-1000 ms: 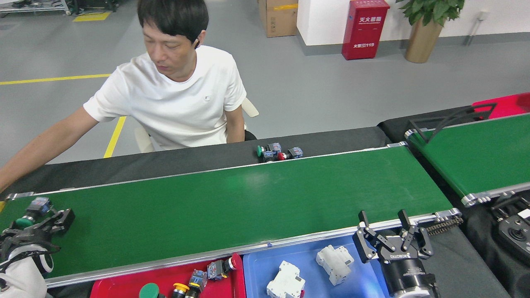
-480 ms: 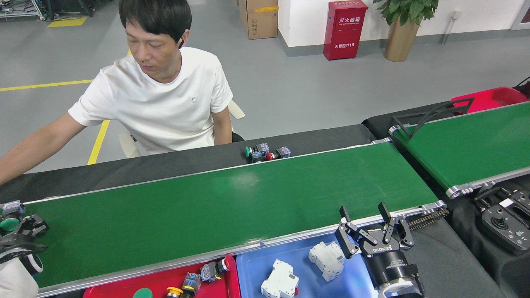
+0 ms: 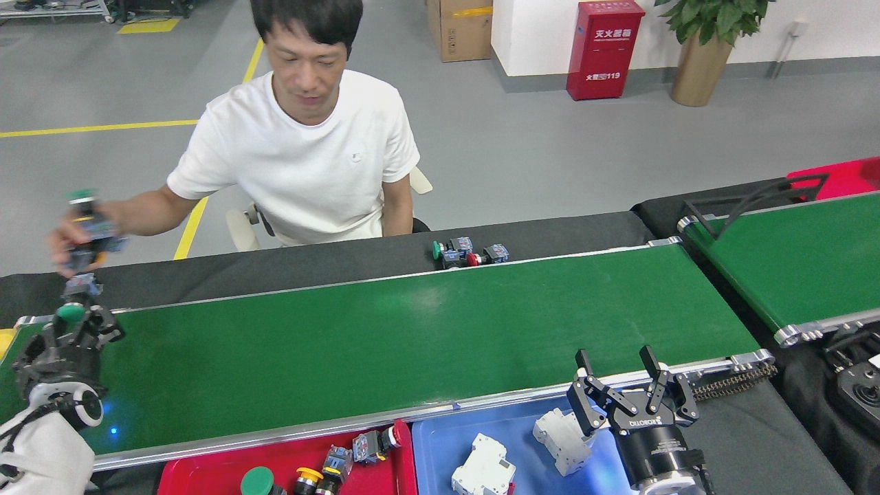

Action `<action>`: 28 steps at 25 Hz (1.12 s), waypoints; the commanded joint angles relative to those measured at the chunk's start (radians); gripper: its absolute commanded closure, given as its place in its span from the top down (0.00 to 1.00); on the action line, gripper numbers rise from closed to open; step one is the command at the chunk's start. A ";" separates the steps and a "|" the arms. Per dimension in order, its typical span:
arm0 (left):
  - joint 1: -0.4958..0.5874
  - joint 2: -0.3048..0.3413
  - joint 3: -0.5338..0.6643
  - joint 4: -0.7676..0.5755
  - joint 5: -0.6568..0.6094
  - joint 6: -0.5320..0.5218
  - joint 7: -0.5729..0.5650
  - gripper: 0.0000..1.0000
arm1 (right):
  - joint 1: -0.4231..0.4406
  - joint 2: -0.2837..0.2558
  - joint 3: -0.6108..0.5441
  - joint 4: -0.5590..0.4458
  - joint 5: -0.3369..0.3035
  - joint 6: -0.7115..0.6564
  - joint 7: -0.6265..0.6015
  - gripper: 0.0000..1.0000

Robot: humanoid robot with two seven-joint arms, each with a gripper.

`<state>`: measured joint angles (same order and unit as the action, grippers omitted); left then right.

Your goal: Pick switch part from conveyor to tray

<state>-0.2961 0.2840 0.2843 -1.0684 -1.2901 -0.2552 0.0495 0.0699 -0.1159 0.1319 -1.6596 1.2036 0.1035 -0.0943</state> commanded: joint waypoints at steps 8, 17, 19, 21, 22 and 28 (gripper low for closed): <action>0.608 0.034 0.013 -0.611 0.186 -0.530 -0.048 0.15 | 0.117 -0.008 -0.077 -0.103 0.002 -0.002 -0.002 0.99; 0.687 -0.005 0.012 -0.663 0.087 -0.530 -0.045 1.00 | 0.156 -0.008 -0.120 -0.109 0.002 -0.008 -0.002 0.99; 0.681 -0.014 0.027 -0.662 0.092 -0.530 -0.045 1.00 | 0.163 -0.008 -0.121 -0.109 0.001 -0.008 -0.002 0.99; 0.669 -0.066 0.110 -0.651 0.086 -0.530 -0.043 1.00 | 0.163 -0.015 -0.123 -0.109 0.001 -0.008 -0.002 0.99; 0.655 -0.109 0.162 -0.645 0.075 -0.530 -0.043 1.00 | 0.163 -0.016 -0.124 -0.109 0.001 -0.010 -0.005 0.99; 0.552 -0.243 0.260 -0.588 -0.149 -0.478 0.023 1.00 | 0.163 -0.018 -0.124 -0.109 0.001 -0.010 0.002 0.99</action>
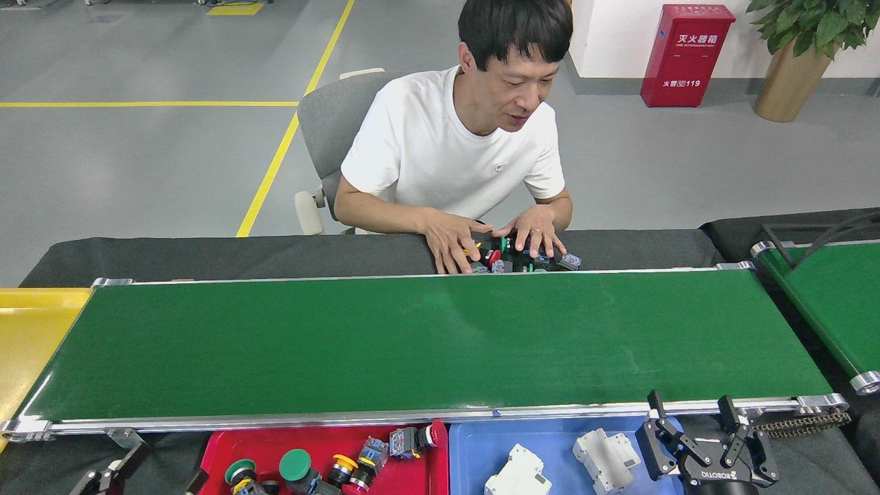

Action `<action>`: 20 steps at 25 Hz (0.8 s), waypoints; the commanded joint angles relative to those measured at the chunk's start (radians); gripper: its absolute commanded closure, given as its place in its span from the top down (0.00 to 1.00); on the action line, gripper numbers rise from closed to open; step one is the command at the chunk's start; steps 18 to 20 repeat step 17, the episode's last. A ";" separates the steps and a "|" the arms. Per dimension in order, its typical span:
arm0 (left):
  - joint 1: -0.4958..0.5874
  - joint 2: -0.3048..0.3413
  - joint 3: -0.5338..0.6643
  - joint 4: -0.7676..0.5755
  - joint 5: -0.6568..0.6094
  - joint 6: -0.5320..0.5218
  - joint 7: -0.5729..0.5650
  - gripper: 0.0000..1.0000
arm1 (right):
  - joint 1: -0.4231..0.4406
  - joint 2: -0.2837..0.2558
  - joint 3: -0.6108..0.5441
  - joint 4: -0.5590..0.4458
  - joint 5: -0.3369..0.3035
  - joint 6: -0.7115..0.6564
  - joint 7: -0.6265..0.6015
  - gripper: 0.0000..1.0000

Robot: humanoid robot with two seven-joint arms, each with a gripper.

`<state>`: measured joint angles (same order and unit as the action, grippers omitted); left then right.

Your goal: Pick switch part from conveyor to tray

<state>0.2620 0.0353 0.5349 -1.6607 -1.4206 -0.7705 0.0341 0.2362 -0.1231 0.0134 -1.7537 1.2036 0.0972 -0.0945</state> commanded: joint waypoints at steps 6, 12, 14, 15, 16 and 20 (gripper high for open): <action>-0.009 0.006 -0.003 0.032 -0.167 0.189 0.147 0.99 | -0.003 -0.012 -0.007 -0.015 0.001 -0.001 0.004 0.99; -0.035 0.006 -0.006 0.033 -0.230 0.215 0.158 0.99 | 0.005 -0.012 -0.021 -0.015 0.002 0.003 0.004 0.99; -0.064 0.006 -0.006 0.036 -0.228 0.214 0.153 0.99 | 0.014 -0.012 -0.036 -0.015 0.002 0.003 0.004 0.99; -0.076 0.006 -0.006 0.038 -0.228 0.214 0.152 0.99 | 0.018 -0.012 -0.038 -0.015 0.002 0.003 0.004 0.99; -0.093 0.005 -0.004 0.038 -0.225 0.214 0.152 0.99 | 0.021 -0.013 -0.039 -0.015 0.002 0.003 0.004 0.99; -0.110 0.005 -0.004 0.039 -0.224 0.215 0.152 0.99 | 0.023 -0.015 -0.046 -0.015 0.002 0.003 0.004 0.99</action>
